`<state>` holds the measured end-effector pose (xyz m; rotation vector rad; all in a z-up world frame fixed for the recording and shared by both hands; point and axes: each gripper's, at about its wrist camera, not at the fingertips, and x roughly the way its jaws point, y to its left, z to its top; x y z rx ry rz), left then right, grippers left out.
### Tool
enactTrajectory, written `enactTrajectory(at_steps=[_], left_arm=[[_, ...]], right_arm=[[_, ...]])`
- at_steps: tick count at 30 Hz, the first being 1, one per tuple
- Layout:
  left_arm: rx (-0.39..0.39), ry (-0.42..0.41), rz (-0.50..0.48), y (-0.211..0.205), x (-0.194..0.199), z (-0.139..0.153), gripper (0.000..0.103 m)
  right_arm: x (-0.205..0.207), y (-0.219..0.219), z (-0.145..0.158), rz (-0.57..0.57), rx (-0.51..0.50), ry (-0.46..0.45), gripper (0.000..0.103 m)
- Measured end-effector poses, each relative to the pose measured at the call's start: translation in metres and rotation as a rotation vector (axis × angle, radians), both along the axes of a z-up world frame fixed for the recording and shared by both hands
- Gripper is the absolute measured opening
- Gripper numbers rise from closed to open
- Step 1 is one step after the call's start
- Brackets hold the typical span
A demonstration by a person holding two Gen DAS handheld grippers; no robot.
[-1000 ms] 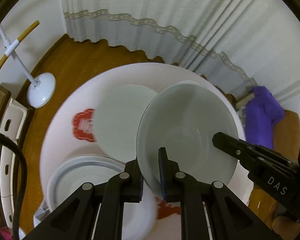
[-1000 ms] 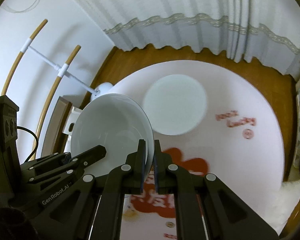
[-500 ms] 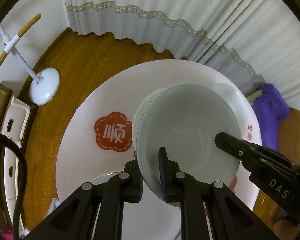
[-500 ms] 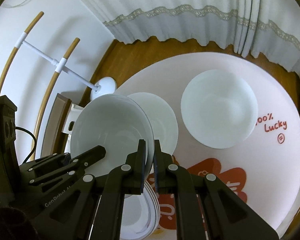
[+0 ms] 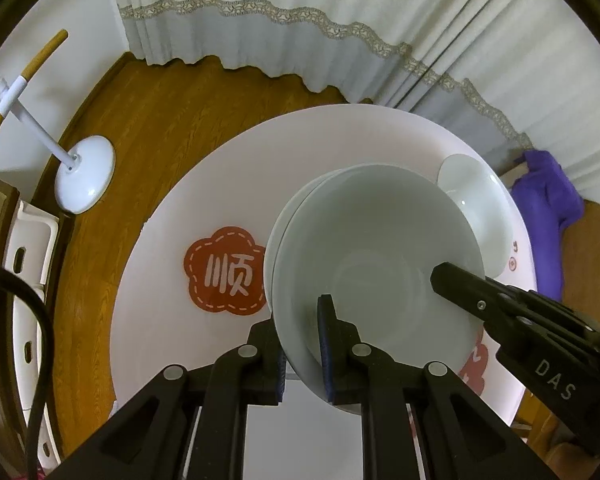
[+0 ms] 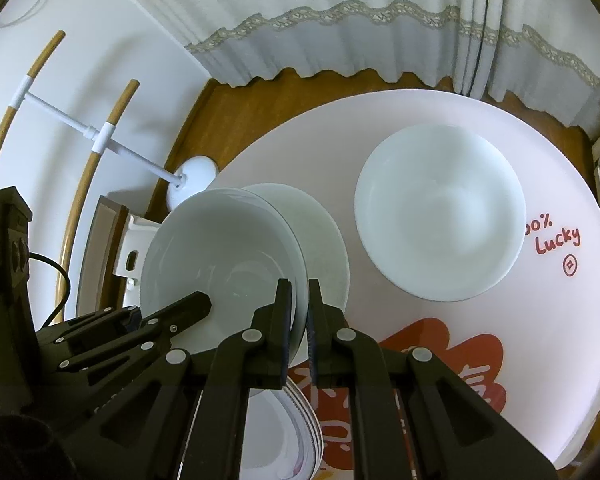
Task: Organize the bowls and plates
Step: 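Lower the held bowl with both tools into the other white bowl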
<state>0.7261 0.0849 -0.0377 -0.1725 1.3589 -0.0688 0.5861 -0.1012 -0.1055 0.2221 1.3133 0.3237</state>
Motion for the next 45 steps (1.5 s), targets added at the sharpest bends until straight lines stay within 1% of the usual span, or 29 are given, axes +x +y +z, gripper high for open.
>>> enactTrajectory(at_steps=[4,10,18,24,30,36,38,40,43,45], left_arm=[[0.016,0.009,-0.013,-0.006,0.005,-0.003,0.010],[0.022,0.018,-0.021,-0.011,0.014,-0.011,0.010],[0.024,0.023,-0.026,-0.010,0.023,-0.017,0.010],[0.021,0.035,-0.034,-0.009,0.028,-0.019,0.009],[-0.005,0.047,-0.021,-0.006,0.032,-0.024,0.009],[0.001,0.039,-0.028,-0.005,0.034,-0.026,0.009],[0.007,0.039,-0.032,-0.007,0.034,-0.026,0.009],[0.011,0.041,-0.034,-0.008,0.035,-0.026,0.009],[0.012,0.050,-0.035,-0.010,0.037,-0.024,0.009],[0.010,0.059,-0.038,-0.011,0.039,-0.023,0.009]], right_arm=[[0.003,-0.003,-0.007,-0.011,0.008,0.020,0.007],[0.008,-0.006,-0.015,-0.025,-0.003,0.042,0.008],[0.012,-0.010,-0.022,-0.045,0.012,0.056,0.010],[0.010,-0.014,-0.024,-0.092,0.030,0.066,0.011],[0.012,-0.018,-0.025,-0.111,0.080,0.114,0.018],[0.014,-0.022,-0.027,-0.124,0.100,0.153,0.023],[0.015,-0.023,-0.027,-0.133,0.113,0.169,0.029],[0.015,-0.023,-0.026,-0.136,0.110,0.180,0.032],[0.017,-0.021,-0.026,-0.138,0.112,0.200,0.040],[0.021,-0.021,-0.026,-0.141,0.105,0.214,0.040]])
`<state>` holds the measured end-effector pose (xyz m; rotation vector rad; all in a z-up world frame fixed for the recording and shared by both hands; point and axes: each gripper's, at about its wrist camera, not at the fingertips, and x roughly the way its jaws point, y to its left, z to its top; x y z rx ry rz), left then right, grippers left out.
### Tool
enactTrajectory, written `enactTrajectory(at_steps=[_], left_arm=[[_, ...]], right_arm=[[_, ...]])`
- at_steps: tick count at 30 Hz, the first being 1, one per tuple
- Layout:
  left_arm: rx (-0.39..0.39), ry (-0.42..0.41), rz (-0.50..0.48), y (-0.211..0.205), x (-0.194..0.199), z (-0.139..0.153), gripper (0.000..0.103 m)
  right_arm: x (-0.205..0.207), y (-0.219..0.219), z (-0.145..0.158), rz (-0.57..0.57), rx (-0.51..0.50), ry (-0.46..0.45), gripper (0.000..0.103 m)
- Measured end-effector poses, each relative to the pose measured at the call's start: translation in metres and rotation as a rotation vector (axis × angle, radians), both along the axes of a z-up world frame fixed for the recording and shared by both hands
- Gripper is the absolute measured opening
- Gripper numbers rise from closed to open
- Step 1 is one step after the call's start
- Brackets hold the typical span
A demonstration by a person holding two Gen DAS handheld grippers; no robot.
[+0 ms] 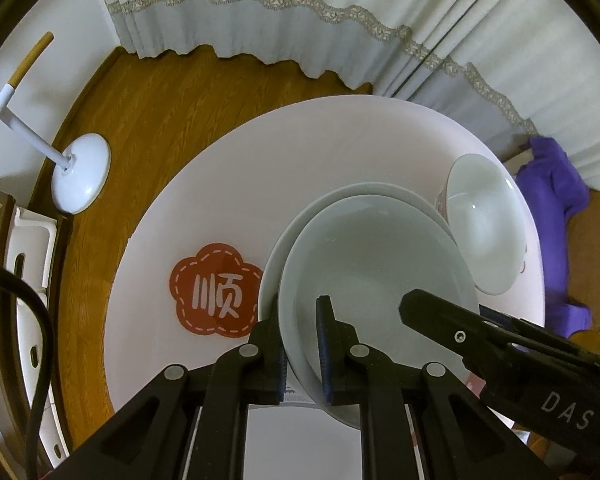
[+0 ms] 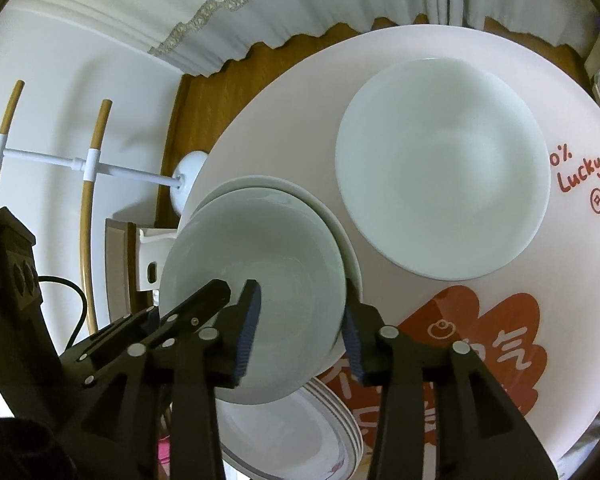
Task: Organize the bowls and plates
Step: 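Lower the held bowl with both tools into the other white bowl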
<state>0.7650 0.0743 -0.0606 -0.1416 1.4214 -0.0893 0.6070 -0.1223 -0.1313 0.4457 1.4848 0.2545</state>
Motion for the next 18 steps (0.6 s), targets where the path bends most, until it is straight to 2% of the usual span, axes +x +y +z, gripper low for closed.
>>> enactTrajectory(at_steps=[10,18], left_arm=[[-0.002,0.015,0.012,0.000,0.002,0.004,0.010],[-0.017,0.028,0.031,0.003,0.002,0.003,0.009]], right_arm=[[0.014,0.014,0.000,-0.015,-0.003,0.076,0.062],[0.020,0.017,0.005,-0.057,-0.059,0.096,0.065]])
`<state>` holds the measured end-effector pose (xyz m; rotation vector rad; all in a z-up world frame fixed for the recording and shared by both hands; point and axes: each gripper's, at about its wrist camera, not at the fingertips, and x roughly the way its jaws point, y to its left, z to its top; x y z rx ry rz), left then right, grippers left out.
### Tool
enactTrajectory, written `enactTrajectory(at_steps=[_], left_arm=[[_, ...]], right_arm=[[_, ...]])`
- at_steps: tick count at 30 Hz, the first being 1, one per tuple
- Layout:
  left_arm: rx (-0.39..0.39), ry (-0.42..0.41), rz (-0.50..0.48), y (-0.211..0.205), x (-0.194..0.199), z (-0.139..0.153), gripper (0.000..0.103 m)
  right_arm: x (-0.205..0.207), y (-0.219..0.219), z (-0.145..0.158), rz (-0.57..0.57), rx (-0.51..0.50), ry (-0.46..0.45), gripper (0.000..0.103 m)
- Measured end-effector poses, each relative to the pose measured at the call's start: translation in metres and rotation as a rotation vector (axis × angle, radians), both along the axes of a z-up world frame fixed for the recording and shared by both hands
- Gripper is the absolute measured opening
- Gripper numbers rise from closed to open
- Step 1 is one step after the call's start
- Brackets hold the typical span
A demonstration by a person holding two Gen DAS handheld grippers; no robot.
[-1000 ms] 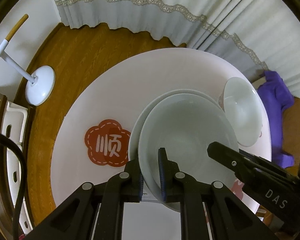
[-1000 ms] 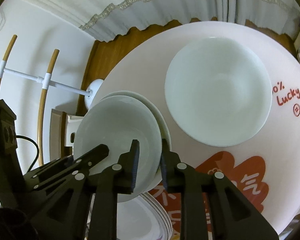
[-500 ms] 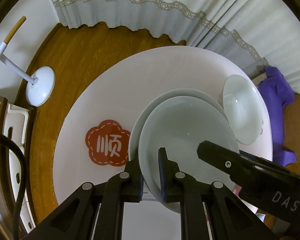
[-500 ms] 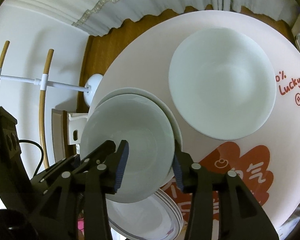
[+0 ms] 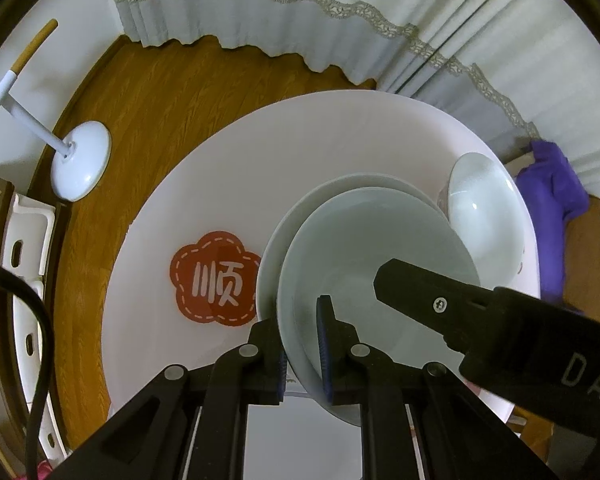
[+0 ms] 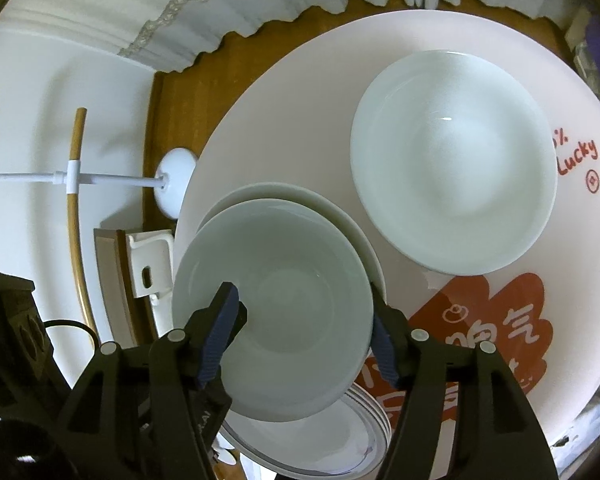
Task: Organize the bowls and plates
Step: 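Lower the held bowl with both tools into the other white bowl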
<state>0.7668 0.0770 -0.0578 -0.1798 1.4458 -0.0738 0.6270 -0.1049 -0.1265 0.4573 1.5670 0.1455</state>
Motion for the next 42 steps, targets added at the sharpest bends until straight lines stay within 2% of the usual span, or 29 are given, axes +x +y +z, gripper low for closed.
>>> enactTrajectory(at_steps=[4,11,19,28,34,38,42], left_arm=[[-0.012,0.002,0.007,0.002,-0.001,0.001,0.009],[-0.013,-0.006,0.010,0.002,-0.003,0.003,0.008],[0.001,-0.004,-0.002,-0.002,-0.003,0.004,0.006],[0.015,-0.007,-0.003,-0.004,-0.004,0.008,0.006],[0.052,-0.013,-0.019,-0.008,-0.005,0.009,0.007],[0.079,-0.018,-0.027,-0.013,-0.007,0.010,0.007],[0.102,-0.024,-0.043,-0.019,-0.006,0.010,0.007]], right_arm=[[0.000,0.004,0.002,0.000,-0.013,0.005,0.067],[-0.003,-0.017,-0.003,-0.078,0.104,0.033,0.068],[-0.012,-0.031,-0.003,-0.097,0.153,0.042,0.068],[-0.016,-0.037,0.003,-0.099,0.170,0.033,0.068],[-0.023,-0.044,0.014,-0.080,0.169,0.009,0.068],[-0.027,-0.049,0.021,-0.050,0.132,-0.018,0.068],[-0.033,-0.054,0.014,-0.054,0.131,-0.015,0.068]])
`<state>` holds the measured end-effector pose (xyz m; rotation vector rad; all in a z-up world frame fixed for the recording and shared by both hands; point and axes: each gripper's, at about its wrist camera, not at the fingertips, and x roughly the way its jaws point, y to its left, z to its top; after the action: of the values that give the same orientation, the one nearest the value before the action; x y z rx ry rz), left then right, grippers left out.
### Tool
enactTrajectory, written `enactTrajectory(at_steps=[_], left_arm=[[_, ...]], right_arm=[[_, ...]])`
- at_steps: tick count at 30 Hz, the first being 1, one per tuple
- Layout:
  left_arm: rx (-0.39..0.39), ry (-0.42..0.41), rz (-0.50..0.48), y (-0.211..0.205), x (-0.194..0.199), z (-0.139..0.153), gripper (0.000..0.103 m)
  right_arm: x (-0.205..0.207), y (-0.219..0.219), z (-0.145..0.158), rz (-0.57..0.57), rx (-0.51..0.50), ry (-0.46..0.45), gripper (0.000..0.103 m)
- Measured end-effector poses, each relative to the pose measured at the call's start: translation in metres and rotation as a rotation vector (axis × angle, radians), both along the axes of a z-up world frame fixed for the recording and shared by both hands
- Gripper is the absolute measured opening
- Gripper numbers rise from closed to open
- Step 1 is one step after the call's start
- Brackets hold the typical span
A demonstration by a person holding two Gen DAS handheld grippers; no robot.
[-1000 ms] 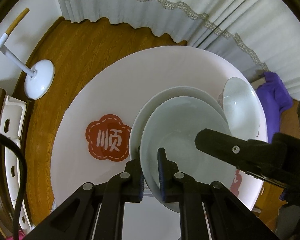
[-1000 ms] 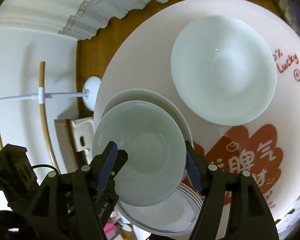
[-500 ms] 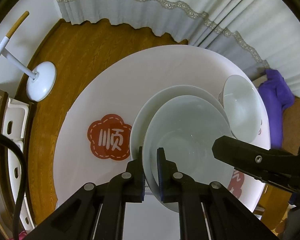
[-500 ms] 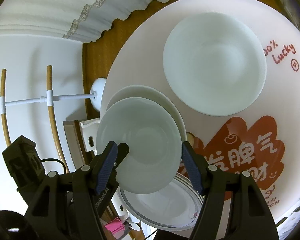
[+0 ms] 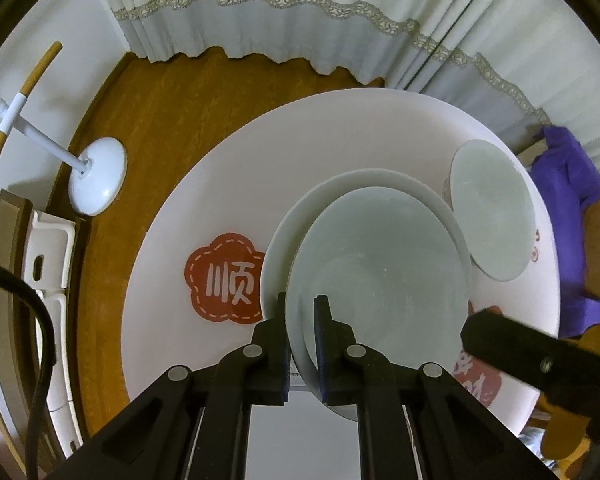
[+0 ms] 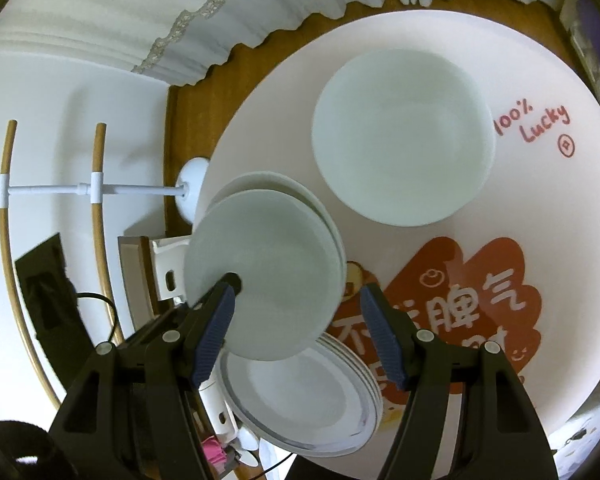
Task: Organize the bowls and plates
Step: 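Lower the held bowl with both tools into the other white bowl, then open both tools to release the nested bowl rim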
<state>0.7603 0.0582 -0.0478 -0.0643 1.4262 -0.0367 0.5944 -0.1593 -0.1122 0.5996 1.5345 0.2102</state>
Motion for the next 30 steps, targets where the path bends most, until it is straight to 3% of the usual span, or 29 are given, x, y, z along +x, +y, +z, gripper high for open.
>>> enactTrajectory(at_steps=[13,22,25,29,30], left_arm=[[-0.061,0.024,0.032,0.009,0.002,-0.012,0.009],[-0.052,0.025,0.035,0.005,-0.002,-0.011,0.011],[-0.047,0.026,0.034,0.002,-0.002,-0.010,0.013],[-0.050,0.032,0.034,0.002,-0.002,-0.009,0.014],[-0.051,0.031,0.033,0.001,-0.002,-0.008,0.014]], right_arm=[[-0.014,-0.012,-0.010,0.001,-0.003,-0.050,0.068],[-0.015,0.001,-0.035,-0.017,-0.039,-0.077,0.066],[-0.014,0.003,-0.043,-0.016,-0.062,-0.077,0.062],[-0.013,0.003,-0.050,-0.026,-0.065,-0.069,0.044],[-0.012,0.002,-0.052,-0.026,-0.063,-0.066,0.044]])
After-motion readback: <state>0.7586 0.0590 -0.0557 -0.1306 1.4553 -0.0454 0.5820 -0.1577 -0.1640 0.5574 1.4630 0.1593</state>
